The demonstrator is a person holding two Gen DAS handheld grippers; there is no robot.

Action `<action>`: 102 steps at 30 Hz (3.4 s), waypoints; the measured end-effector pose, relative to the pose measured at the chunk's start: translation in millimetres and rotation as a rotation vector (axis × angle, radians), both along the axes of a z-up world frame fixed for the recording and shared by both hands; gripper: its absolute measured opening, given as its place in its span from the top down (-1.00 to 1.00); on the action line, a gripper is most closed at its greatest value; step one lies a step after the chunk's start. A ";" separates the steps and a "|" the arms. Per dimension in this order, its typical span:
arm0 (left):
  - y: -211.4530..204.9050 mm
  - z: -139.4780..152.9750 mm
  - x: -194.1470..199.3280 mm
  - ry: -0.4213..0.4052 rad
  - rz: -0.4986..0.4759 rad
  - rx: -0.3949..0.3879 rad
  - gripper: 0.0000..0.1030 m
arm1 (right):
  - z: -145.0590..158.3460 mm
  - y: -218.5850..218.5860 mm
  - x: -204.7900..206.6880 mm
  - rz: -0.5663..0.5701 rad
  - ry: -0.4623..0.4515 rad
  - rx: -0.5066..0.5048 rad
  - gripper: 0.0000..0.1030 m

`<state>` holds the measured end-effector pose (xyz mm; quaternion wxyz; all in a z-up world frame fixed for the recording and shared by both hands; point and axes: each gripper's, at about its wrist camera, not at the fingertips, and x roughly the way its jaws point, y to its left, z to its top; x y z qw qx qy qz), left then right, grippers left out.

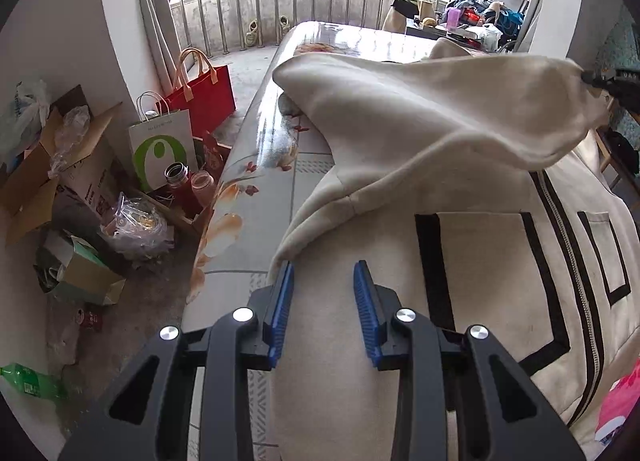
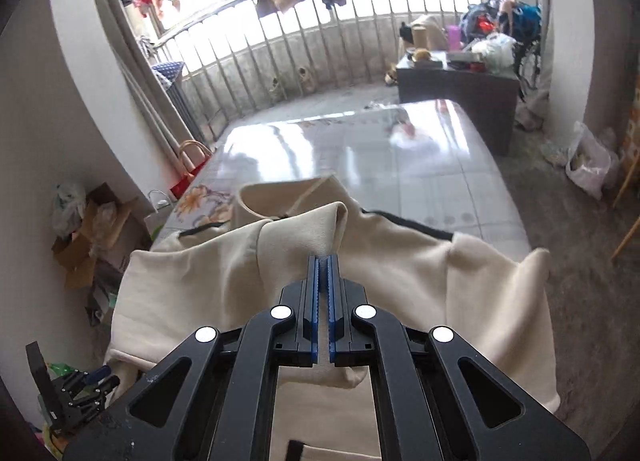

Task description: Fold large clothes

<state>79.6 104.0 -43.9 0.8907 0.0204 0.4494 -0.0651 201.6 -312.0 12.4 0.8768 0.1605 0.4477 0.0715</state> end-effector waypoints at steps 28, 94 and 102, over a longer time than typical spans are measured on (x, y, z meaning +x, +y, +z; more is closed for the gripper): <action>-8.0 30.0 47.4 -0.033 -0.078 -0.155 0.39 | -89.9 -5.5 18.1 0.085 0.275 -0.104 0.68; -139.1 -2.6 109.5 0.090 -0.173 0.046 -0.59 | -69.9 43.3 -26.9 0.190 0.124 -0.258 -0.53; -131.5 -11.5 108.5 0.067 -0.127 0.064 -0.89 | -89.7 36.7 -29.7 0.133 0.133 -0.206 -0.85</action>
